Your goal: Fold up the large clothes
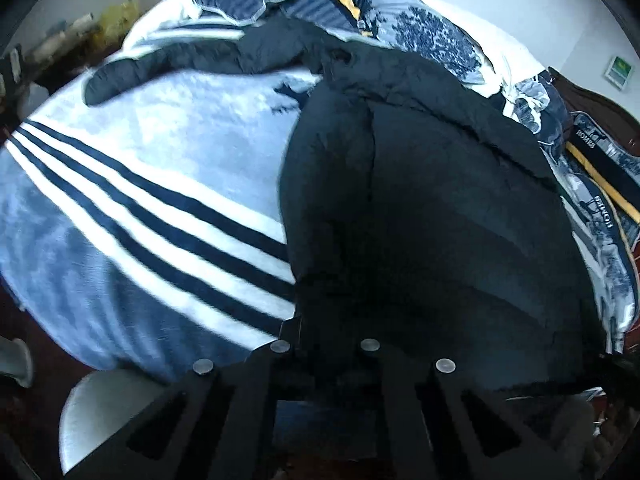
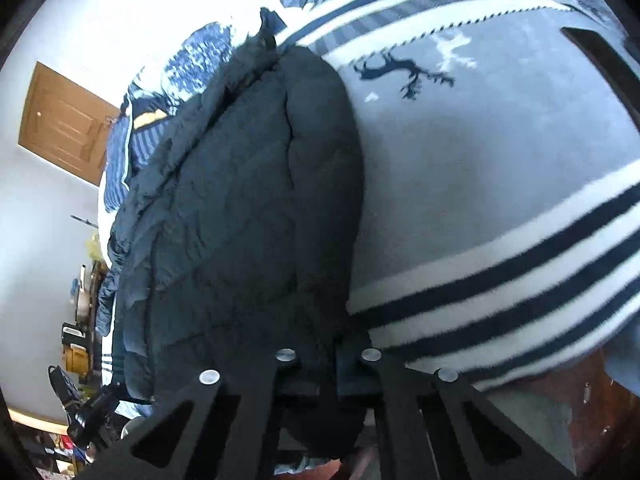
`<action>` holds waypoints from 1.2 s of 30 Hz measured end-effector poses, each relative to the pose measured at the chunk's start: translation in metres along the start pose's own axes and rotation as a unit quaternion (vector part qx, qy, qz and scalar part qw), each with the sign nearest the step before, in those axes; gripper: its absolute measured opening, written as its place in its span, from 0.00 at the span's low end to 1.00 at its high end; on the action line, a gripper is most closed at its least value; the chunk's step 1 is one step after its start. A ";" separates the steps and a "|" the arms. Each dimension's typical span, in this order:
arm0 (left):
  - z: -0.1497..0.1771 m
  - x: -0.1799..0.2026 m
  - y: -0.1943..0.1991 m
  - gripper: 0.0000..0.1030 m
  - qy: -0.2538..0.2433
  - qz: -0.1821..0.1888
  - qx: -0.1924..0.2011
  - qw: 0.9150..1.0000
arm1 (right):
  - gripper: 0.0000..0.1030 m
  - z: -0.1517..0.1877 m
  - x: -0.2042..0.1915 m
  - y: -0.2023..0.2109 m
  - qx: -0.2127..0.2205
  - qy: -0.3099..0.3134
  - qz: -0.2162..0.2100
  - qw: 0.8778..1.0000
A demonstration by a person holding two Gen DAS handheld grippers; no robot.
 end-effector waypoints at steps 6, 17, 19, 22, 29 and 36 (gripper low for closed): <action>0.012 -0.003 0.018 0.08 -0.006 -0.033 0.004 0.999 | 0.02 0.022 0.004 0.017 -0.003 0.018 0.015 1.000; -0.007 0.020 0.097 0.76 -0.059 -0.169 0.097 0.979 | 0.86 0.025 -0.035 0.081 0.108 0.062 0.002 0.992; -0.014 0.020 0.114 0.76 -0.051 -0.172 0.107 0.978 | 0.86 0.030 -0.065 0.112 0.149 0.100 -0.007 0.984; -0.026 0.016 0.136 0.76 -0.037 -0.169 0.117 0.978 | 0.86 0.036 -0.106 0.131 0.153 0.133 -0.018 0.979; -0.046 0.000 0.165 0.76 0.001 -0.159 0.131 0.979 | 0.86 0.060 -0.215 0.153 0.145 0.196 -0.069 0.967; -0.058 -0.032 0.178 0.76 0.026 -0.164 0.135 0.977 | 0.86 0.076 -0.291 0.134 0.123 0.240 -0.102 0.958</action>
Point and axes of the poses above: each gripper's, at about its wrist camera, not at the fingertips, and y roughly against the way its jaws point, x to its right, z to its underside, the point moved 7 cm from there along -y, roughly the way its jaws point, and after that the axes turned 12 degrees about -y, right-handed, at the moved point
